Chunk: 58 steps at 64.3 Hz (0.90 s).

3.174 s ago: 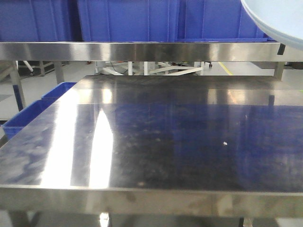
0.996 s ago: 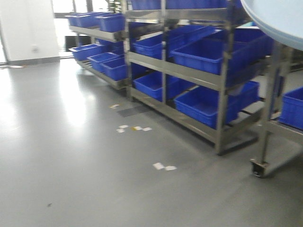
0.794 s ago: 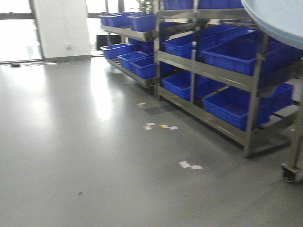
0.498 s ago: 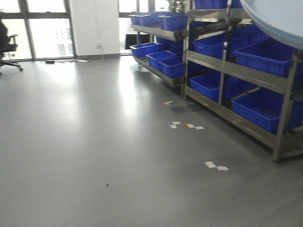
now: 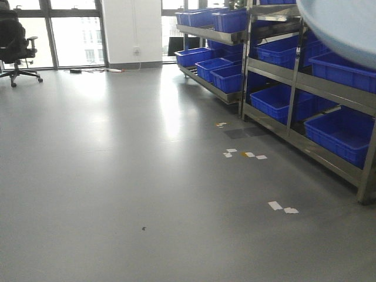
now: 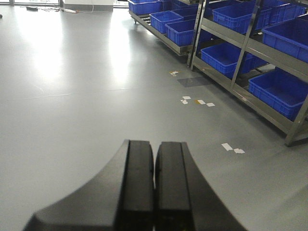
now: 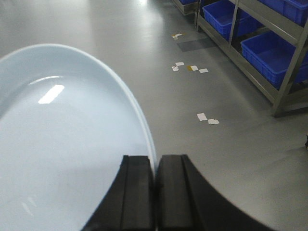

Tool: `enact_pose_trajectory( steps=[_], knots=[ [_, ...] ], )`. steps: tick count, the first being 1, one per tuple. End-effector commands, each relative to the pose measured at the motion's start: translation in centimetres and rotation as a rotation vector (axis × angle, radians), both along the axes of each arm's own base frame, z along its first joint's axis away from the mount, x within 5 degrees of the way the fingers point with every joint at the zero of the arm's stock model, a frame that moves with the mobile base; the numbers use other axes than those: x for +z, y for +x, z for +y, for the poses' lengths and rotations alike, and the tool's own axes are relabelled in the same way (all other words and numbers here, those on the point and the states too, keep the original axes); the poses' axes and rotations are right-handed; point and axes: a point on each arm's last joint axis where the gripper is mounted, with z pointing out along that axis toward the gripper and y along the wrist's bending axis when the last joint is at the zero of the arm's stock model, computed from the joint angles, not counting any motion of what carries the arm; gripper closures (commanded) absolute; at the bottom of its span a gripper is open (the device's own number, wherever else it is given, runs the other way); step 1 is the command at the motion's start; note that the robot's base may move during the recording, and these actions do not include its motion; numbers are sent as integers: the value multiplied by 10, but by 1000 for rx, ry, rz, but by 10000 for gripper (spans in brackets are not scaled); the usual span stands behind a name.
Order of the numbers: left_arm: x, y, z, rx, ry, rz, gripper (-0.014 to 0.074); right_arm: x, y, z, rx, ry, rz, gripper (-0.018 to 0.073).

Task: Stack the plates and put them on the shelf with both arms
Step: 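Drive the base to the shelf of blue bins holding the plates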

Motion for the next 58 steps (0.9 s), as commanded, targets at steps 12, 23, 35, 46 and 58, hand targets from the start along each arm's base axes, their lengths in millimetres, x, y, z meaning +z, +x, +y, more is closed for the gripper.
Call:
enact_pose_trajectory(
  steps=[12,23,35,46,58],
  knots=[
    [17,2,0,1,-20,-97,513,17,3,1,15,2,-112,510],
    [17,2,0,1,-20,-97,513,17,3,1,15,2,-112,510],
    [17,2,0,1,-20,-97,513,17,3,1,15,2,-112,510],
    [17,2,0,1,-20,-97,513,17,3,1,15,2,-112,510],
    [17,2,0,1,-20,-97,513,17,3,1,15,2,-112,510]
  ],
)
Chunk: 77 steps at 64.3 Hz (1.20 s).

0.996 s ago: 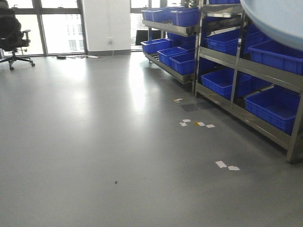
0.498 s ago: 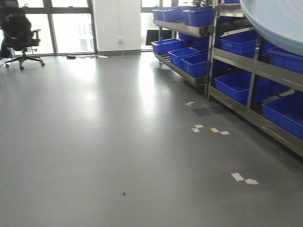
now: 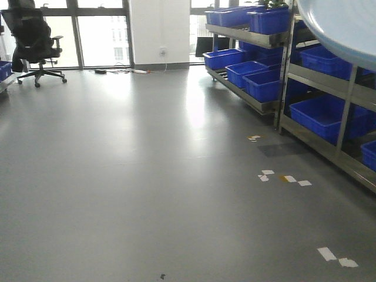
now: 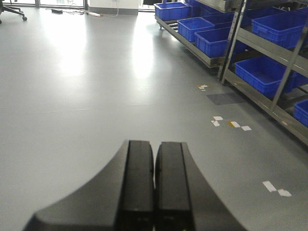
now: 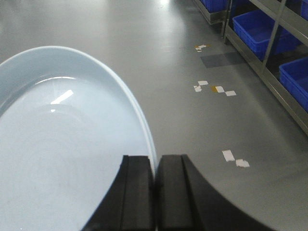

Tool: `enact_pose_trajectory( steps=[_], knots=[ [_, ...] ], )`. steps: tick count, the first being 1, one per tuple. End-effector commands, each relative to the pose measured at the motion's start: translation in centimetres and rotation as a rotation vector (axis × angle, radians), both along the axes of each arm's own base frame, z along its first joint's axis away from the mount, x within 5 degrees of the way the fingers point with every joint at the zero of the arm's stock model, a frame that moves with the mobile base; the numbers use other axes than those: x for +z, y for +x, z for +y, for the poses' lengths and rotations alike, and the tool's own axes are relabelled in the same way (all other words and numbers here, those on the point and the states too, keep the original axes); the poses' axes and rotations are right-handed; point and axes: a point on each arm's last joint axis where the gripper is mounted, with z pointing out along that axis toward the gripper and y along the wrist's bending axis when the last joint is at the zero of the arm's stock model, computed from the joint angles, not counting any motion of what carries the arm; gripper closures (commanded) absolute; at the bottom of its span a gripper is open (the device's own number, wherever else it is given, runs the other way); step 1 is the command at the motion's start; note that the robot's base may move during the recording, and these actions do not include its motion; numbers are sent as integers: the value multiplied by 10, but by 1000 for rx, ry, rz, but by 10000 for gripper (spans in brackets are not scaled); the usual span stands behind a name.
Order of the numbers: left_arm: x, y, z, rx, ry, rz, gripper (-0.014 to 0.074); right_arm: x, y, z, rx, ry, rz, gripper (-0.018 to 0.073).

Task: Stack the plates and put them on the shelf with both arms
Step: 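Drive the base to the shelf of blue bins holding the plates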

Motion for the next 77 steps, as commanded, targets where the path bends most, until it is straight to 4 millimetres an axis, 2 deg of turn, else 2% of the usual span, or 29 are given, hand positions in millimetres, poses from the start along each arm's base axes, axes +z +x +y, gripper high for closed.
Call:
enact_pose_trajectory(
  steps=[1,77],
  knots=[
    [17,2,0,1,-20,-97,512,17,3,1,16,2,-116,510],
    [17,2,0,1,-20,-97,513,17,3,1,16,2,-116,510]
  ],
)
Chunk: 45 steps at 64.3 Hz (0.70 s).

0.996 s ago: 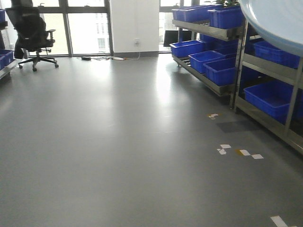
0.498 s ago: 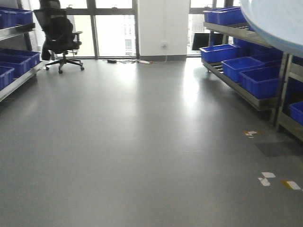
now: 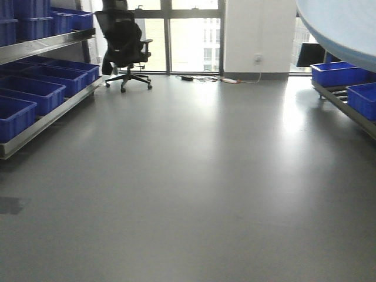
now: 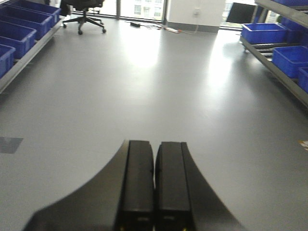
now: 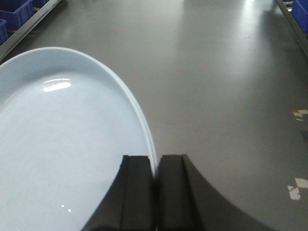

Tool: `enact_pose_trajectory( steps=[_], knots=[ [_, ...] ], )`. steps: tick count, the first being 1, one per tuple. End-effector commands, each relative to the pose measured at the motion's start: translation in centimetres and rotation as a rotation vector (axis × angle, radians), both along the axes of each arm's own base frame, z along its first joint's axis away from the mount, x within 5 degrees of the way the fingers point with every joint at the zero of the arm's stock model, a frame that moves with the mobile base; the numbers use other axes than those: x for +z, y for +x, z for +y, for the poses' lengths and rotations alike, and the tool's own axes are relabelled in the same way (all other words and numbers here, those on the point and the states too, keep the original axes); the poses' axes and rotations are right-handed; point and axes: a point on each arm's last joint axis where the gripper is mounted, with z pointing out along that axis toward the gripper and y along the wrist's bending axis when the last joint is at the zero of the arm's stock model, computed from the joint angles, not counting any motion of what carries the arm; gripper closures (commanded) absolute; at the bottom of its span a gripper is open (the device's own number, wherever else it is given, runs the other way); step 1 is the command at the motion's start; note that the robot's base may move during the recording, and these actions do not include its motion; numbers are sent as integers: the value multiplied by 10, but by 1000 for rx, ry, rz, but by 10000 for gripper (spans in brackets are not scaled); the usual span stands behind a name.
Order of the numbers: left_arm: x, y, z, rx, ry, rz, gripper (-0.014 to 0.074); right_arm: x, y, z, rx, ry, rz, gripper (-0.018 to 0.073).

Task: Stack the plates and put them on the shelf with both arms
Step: 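Drive the base to the shelf of blue bins holding the plates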

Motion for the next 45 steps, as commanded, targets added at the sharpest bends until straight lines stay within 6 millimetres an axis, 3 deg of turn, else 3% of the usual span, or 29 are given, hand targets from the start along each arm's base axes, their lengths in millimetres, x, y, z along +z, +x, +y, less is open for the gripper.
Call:
enact_pose_trajectory(
  steps=[1,45],
  knots=[
    [17,2,0,1,-20,-97,512,17,2,1,16,2,-117,510],
    [17,2,0,1,-20,-97,513,17,2,1,15,2,-117,510]
  ],
)
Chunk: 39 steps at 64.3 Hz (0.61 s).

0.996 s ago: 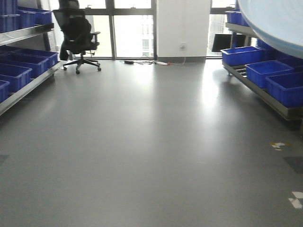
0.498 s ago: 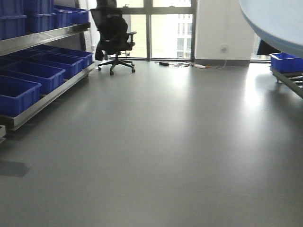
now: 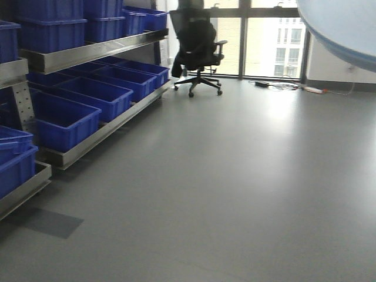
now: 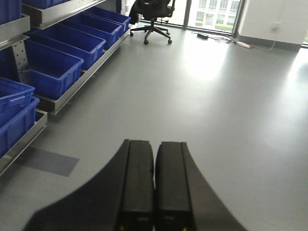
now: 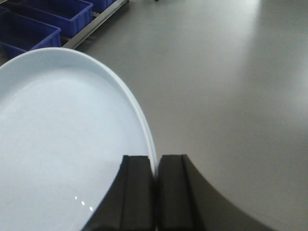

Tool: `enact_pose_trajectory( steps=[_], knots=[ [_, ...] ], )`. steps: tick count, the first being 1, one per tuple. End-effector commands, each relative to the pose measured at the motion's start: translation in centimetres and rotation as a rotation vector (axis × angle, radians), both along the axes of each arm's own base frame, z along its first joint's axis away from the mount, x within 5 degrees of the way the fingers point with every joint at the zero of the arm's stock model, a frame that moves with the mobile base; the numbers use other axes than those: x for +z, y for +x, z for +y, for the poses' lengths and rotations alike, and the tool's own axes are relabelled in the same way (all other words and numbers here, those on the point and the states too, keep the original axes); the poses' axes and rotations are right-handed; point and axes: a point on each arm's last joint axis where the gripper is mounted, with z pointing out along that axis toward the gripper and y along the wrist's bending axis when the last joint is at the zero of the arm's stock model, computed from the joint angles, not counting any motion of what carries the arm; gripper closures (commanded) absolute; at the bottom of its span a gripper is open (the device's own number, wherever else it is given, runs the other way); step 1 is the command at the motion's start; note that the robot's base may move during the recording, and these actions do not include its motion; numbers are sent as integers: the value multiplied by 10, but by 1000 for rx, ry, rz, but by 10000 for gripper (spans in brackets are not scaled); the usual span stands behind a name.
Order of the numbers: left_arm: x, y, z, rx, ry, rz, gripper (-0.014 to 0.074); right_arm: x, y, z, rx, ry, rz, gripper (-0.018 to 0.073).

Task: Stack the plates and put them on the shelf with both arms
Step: 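Drive the base to the shelf of blue bins holding the plates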

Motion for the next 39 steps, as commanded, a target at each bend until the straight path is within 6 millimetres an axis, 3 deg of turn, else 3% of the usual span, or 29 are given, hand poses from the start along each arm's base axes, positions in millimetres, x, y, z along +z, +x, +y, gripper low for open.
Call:
enact_pose_trajectory(
  steps=[1,39],
  knots=[
    [17,2,0,1,-20,-97,512,17,2,1,15,2,-117,510],
    [17,2,0,1,-20,-97,512,17,2,1,16,2,-118,510]
  ],
)
